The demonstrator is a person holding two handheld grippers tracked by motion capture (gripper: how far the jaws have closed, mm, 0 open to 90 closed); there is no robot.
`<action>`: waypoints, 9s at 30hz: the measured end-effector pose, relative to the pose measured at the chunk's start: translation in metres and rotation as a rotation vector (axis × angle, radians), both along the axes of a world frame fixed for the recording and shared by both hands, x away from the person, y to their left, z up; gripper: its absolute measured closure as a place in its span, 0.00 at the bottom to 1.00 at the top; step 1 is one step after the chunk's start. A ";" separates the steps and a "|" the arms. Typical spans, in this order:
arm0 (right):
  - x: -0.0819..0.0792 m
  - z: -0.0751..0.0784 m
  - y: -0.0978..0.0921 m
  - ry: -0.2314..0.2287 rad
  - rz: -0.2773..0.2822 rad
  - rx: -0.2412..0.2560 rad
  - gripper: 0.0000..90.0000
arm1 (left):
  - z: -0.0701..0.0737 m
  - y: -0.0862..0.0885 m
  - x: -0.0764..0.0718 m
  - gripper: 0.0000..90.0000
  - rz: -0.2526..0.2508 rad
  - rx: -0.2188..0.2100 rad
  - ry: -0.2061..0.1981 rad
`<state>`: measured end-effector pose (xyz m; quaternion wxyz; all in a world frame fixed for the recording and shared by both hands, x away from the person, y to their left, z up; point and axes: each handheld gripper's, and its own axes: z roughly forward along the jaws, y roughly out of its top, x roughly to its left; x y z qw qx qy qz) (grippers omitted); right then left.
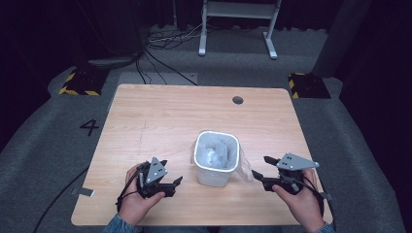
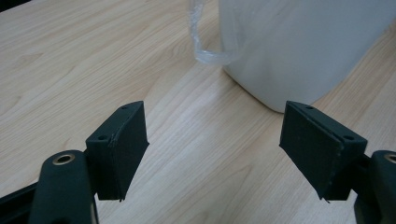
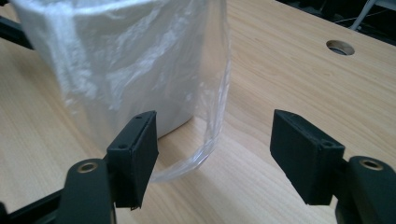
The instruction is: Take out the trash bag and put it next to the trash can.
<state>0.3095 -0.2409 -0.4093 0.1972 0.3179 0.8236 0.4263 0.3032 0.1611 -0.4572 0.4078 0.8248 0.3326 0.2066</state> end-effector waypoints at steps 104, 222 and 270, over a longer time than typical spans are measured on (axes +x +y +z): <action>-0.040 0.012 -0.009 0.000 -0.018 -0.016 0.91 | 0.037 -0.036 0.028 0.99 -0.128 -0.007 0.008; 0.031 0.080 0.108 0.010 0.335 0.137 0.85 | 0.084 -0.016 -0.009 0.71 -0.061 -0.191 -0.126; 0.039 0.138 0.101 -0.083 0.318 0.069 1.00 | 0.078 0.017 -0.018 0.39 -0.026 -0.098 -0.093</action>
